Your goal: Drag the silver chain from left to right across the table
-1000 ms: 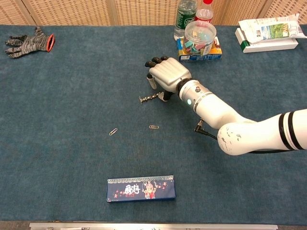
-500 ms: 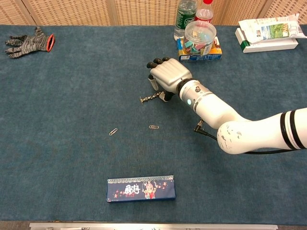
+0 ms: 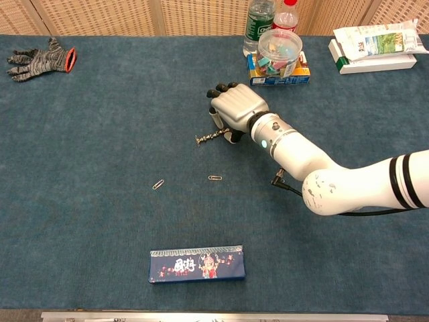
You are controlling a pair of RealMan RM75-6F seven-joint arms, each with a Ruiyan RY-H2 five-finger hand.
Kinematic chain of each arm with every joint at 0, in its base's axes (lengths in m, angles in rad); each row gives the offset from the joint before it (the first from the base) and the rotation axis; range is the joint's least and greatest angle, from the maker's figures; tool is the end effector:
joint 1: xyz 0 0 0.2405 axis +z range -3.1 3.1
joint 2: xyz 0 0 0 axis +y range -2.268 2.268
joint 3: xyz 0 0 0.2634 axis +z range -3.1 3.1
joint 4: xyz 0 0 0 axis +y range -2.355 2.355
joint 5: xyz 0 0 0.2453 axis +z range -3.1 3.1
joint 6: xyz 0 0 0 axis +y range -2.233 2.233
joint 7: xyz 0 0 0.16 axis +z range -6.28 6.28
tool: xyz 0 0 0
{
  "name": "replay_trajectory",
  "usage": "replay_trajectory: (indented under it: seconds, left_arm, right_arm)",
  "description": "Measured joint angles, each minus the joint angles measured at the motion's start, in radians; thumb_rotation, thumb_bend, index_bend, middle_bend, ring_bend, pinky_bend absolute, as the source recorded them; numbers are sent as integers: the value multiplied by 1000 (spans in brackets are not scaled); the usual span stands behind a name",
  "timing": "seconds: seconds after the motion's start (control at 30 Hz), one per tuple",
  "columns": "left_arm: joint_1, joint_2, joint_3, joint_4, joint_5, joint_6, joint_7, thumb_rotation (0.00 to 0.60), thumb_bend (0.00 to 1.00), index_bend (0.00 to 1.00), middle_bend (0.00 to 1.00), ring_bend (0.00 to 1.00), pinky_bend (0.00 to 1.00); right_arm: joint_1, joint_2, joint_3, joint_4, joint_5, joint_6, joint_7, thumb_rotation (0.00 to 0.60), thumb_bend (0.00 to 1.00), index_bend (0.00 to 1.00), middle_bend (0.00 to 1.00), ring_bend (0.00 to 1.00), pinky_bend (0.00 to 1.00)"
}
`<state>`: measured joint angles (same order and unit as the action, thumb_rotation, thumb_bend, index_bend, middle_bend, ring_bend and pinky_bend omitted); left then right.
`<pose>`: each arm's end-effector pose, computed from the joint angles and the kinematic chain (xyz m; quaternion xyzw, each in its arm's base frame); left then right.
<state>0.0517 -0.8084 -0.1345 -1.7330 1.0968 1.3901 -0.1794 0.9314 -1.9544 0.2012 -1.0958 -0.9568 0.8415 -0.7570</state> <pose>-0.3984 0.1562 0.2523 -0.4140 -0.4824 -0.3019 0.7105 -0.0896 -0.3748 -0.1789 0.8286 -0.2559 0.2644 0.4220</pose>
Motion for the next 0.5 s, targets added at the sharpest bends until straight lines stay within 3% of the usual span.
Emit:
replay_trajectory:
  seconds: [0.5]
  left_arm:
    - [0,1,0,0,-3,0,1,600,124,553,203,57,7]
  right_arm:
    - [8,-6,-7,10,7,2,4,600,294,521,105,0,116]
